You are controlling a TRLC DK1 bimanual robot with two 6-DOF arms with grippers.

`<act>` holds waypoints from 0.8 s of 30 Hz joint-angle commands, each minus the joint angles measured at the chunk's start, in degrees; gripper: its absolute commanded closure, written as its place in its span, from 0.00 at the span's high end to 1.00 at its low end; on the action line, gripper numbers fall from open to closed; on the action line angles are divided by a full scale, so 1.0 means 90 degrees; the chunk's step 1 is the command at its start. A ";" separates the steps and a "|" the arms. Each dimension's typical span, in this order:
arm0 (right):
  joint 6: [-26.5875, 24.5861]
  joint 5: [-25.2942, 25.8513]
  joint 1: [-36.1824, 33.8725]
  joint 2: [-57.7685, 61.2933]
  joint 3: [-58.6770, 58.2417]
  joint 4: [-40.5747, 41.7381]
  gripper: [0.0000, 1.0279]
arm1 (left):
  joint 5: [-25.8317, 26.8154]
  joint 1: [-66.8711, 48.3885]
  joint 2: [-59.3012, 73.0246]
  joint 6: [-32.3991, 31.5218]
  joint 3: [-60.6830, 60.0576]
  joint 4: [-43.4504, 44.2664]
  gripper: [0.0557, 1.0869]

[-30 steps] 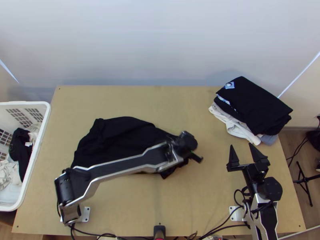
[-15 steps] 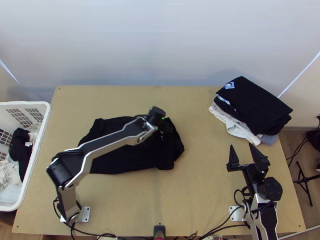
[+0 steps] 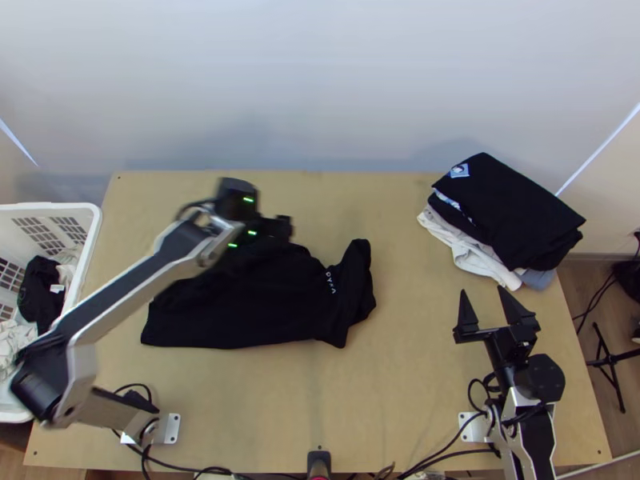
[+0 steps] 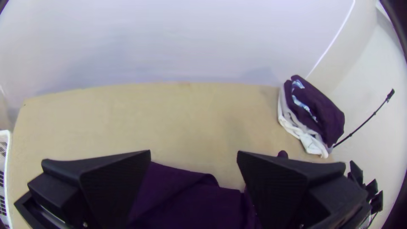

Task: Fold the t-shirt

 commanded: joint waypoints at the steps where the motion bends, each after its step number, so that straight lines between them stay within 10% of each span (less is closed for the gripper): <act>1: 0.0000 0.0001 0.0000 0.0001 0.0001 0.0002 0.96 | 0.0442 0.1253 -0.1433 0.0089 -0.0571 -0.0409 0.96; 24: 0.0000 0.0001 0.0000 0.0001 0.0001 0.0002 0.96 | 0.0432 0.3998 -0.4529 0.2277 -0.1996 -0.4461 0.96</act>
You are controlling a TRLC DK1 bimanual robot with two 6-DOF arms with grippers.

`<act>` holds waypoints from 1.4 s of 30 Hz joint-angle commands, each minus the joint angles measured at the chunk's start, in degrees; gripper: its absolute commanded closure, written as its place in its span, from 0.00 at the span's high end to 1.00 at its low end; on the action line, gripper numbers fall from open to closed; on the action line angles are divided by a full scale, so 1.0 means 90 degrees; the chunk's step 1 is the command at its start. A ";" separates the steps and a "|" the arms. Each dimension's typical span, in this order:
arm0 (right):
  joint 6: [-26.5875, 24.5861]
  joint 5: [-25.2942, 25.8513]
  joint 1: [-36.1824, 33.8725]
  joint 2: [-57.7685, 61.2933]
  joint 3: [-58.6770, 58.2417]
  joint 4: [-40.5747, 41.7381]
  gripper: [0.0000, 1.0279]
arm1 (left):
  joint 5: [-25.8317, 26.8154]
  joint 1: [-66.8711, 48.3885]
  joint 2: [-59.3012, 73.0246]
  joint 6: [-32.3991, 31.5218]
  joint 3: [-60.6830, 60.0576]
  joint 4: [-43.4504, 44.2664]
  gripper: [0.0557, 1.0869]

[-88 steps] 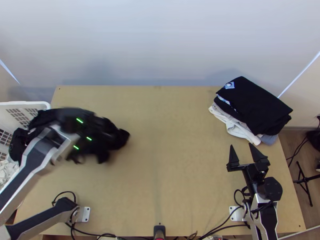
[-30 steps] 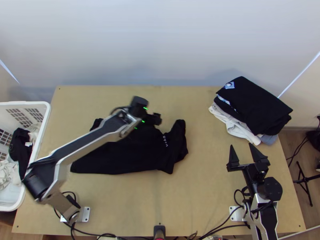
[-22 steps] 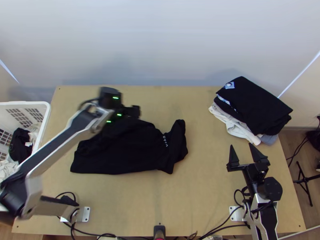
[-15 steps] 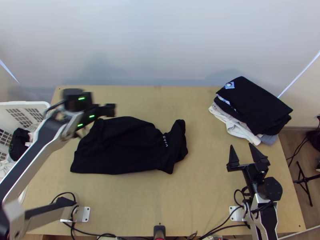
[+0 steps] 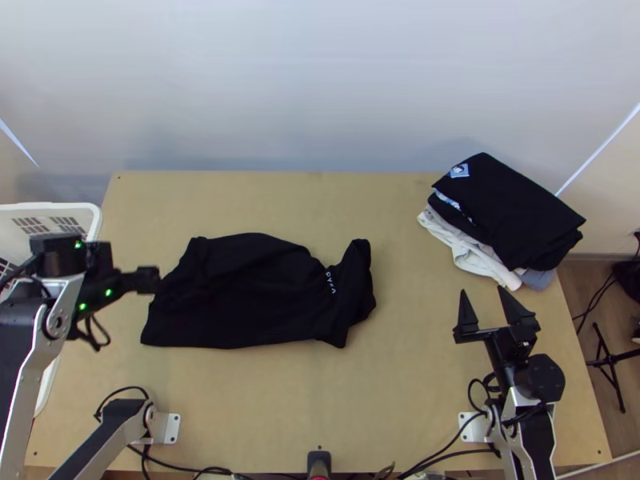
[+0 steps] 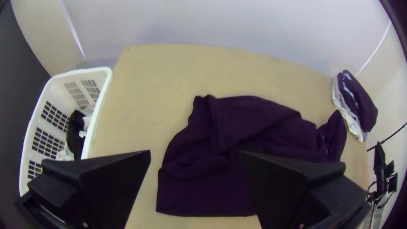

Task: Fold the t-shirt

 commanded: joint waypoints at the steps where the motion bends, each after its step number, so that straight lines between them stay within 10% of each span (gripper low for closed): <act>1: 0.0000 0.0001 0.0000 0.0001 0.0001 0.0002 0.96 | -0.0005 0.0477 -0.0330 0.0273 -0.0275 -0.0831 0.96; 17: 0.1104 0.0381 0.1377 0.0050 0.0031 -0.0194 0.96 | -0.0054 0.0799 0.0061 0.0244 -0.0216 -0.1026 0.96; 29: 0.1563 0.0401 0.2022 0.2433 0.1710 -0.0828 0.96 | -0.0035 0.0652 0.0452 0.0156 -0.0421 -0.0235 0.96; 42: 0.3995 -0.0634 0.3243 0.6007 0.3966 -0.1522 0.96 | -0.0035 0.0574 0.0354 -0.0205 -0.1241 0.0517 0.96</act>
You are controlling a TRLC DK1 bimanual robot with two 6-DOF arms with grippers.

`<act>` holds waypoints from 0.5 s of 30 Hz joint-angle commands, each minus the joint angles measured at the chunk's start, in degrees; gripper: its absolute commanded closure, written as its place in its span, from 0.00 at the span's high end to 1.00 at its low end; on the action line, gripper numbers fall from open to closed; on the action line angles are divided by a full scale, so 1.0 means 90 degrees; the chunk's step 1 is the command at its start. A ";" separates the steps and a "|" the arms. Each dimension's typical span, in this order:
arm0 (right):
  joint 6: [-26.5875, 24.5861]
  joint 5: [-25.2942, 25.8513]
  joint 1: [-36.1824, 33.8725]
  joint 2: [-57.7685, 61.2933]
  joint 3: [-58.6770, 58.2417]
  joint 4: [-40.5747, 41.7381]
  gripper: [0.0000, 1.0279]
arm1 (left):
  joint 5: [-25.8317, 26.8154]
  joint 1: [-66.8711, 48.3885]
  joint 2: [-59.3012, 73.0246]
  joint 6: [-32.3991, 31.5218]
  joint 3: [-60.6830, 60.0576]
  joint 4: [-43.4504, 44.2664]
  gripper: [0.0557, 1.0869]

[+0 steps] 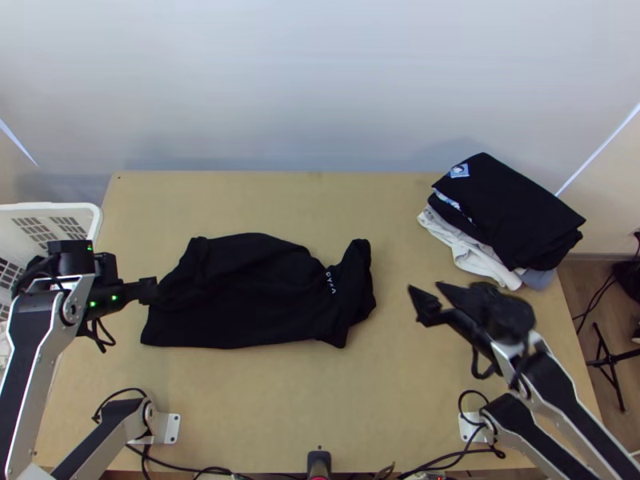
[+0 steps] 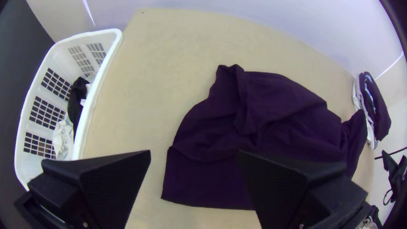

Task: Fold the t-shirt

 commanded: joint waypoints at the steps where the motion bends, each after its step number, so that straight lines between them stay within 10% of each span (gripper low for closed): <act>1: 0.1295 -0.0780 0.0477 0.1726 0.1062 -0.0103 0.96 | 0.0009 -0.0021 -0.0083 -0.0154 -0.0489 0.0359 0.96; 15: 0.1910 -0.1601 0.0613 0.4285 0.2273 0.0522 0.88 | -0.0001 0.0038 -0.0132 -0.0125 -0.0499 0.0398 0.96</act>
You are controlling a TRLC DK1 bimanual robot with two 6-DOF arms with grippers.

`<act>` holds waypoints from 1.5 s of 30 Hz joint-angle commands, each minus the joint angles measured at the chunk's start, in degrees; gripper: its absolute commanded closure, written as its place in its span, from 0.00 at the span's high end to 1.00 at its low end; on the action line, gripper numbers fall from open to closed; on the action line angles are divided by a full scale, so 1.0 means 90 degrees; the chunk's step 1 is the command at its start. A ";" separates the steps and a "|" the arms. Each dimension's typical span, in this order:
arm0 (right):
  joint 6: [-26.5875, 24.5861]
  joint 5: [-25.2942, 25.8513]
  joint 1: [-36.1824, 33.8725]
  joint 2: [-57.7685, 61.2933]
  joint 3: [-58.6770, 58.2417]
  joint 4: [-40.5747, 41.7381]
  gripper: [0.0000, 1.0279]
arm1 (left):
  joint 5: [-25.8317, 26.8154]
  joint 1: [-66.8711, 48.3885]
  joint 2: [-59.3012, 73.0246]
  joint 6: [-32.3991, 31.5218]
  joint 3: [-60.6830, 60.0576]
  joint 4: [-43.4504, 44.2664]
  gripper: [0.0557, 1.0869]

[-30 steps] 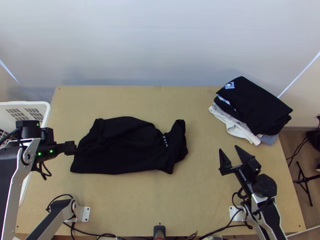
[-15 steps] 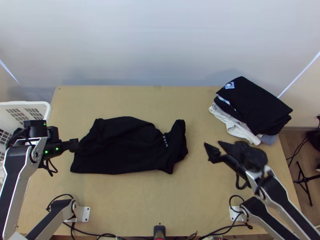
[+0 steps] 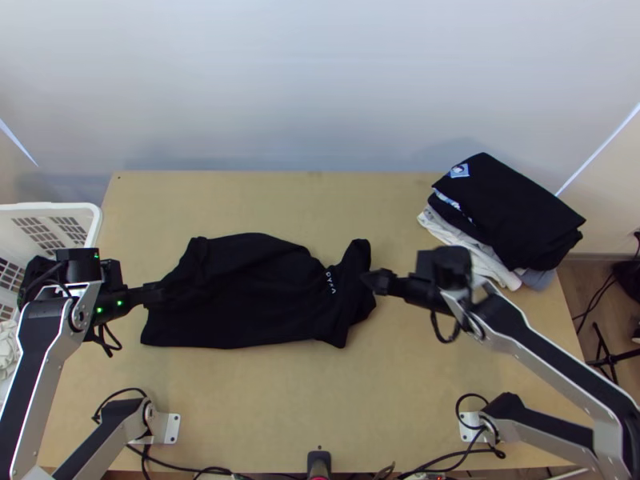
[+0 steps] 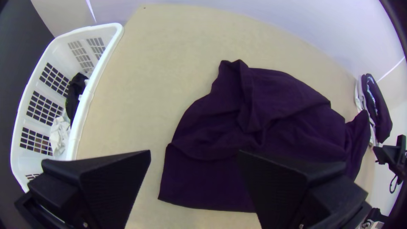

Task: Fold the t-shirt

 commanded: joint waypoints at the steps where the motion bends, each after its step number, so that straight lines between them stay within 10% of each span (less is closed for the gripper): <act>1: 0.0208 -0.0202 0.0108 0.1148 0.0561 0.0357 0.77 | -0.0003 0.0035 0.0016 -0.0004 -0.0011 0.0024 0.96; 4: 0.0227 -0.0182 0.0108 0.1333 0.0483 0.0757 0.47 | 0.0007 0.0035 0.0016 -0.0013 -0.0001 0.0024 0.96; 21: -0.0134 -0.0163 0.0108 0.1382 0.0132 0.1109 0.63 | 0.0007 0.0035 0.0065 -0.0043 0.0058 0.0005 0.96; 29: -0.0075 -0.0075 0.0323 0.1109 -0.0103 0.1529 0.03 | -0.0003 0.0084 0.0202 -0.0199 0.0195 -0.0005 0.96; 45: -0.0573 0.0531 -0.0126 -0.0219 0.1245 0.1597 0.03 | 0.0016 0.0202 0.0270 -0.0258 -0.0059 0.0503 0.96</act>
